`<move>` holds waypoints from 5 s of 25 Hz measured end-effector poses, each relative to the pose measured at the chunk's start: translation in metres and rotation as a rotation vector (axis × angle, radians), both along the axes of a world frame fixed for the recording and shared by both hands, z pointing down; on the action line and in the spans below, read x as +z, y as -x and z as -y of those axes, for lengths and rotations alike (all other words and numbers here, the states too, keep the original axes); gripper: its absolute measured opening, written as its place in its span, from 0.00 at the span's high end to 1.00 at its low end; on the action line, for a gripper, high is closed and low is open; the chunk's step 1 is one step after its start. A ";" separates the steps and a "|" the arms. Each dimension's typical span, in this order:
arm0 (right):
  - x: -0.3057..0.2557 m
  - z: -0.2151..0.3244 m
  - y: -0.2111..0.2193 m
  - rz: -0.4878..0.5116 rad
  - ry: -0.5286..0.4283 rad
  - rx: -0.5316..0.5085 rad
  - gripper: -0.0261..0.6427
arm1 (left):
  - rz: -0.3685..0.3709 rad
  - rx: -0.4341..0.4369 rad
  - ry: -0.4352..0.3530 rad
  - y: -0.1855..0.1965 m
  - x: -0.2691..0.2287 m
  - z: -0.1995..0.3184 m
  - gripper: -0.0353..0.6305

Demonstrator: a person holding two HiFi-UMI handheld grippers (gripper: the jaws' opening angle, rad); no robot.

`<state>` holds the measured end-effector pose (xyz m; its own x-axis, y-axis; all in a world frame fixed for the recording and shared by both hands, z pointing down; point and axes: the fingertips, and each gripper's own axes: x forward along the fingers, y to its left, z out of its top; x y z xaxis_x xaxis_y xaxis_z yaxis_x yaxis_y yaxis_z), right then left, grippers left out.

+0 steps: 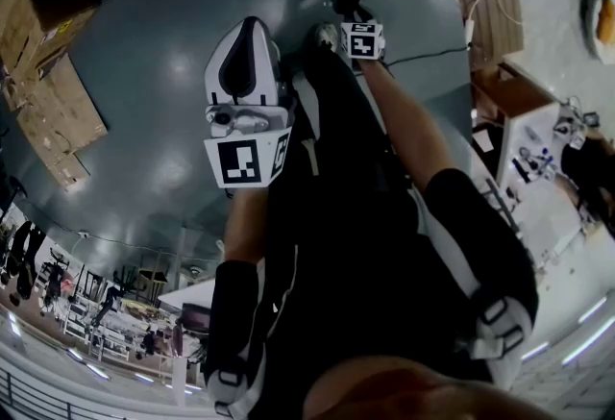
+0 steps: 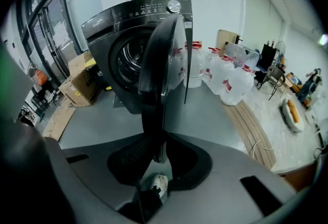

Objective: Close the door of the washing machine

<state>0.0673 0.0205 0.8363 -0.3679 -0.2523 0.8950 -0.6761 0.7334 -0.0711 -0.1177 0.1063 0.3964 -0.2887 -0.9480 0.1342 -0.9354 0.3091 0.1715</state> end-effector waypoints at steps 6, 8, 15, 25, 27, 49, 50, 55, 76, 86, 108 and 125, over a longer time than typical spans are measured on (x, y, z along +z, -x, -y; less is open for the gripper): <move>0.000 -0.015 0.021 0.010 0.008 0.000 0.86 | 0.006 0.006 0.003 0.017 0.003 0.000 0.94; 0.000 -0.021 0.031 0.014 0.014 0.014 0.85 | -0.001 0.020 0.000 0.026 0.006 0.000 0.94; -0.001 -0.039 0.063 0.004 0.012 0.089 0.85 | -0.019 0.115 0.011 0.069 0.014 -0.004 0.94; 0.002 -0.063 0.127 0.054 -0.017 0.204 0.84 | -0.037 0.270 0.025 0.135 0.024 -0.004 0.94; 0.006 -0.066 0.138 0.058 -0.031 0.221 0.84 | -0.033 0.285 0.024 0.146 0.026 -0.004 0.94; 0.007 -0.069 0.249 0.070 -0.042 0.289 0.81 | -0.054 0.272 -0.007 0.240 0.031 -0.022 0.94; 0.006 -0.069 0.253 0.075 -0.043 0.291 0.81 | -0.054 0.274 -0.002 0.242 0.032 -0.022 0.94; 0.006 -0.067 0.278 0.093 -0.036 0.296 0.80 | -0.068 0.284 0.004 0.252 0.035 -0.021 0.94; -0.005 -0.036 0.381 0.171 -0.058 0.252 0.78 | -0.068 0.301 0.030 0.299 0.044 -0.015 0.94; -0.004 -0.023 0.416 0.199 -0.059 0.225 0.78 | -0.065 0.307 0.041 0.310 0.050 -0.015 0.94; -0.070 -0.011 0.381 0.252 -0.040 0.077 0.78 | -0.058 0.230 0.032 0.280 0.009 -0.015 0.94; -0.389 0.025 0.313 0.616 -0.218 -0.079 0.92 | -0.035 0.047 -0.048 0.214 -0.091 -0.027 0.94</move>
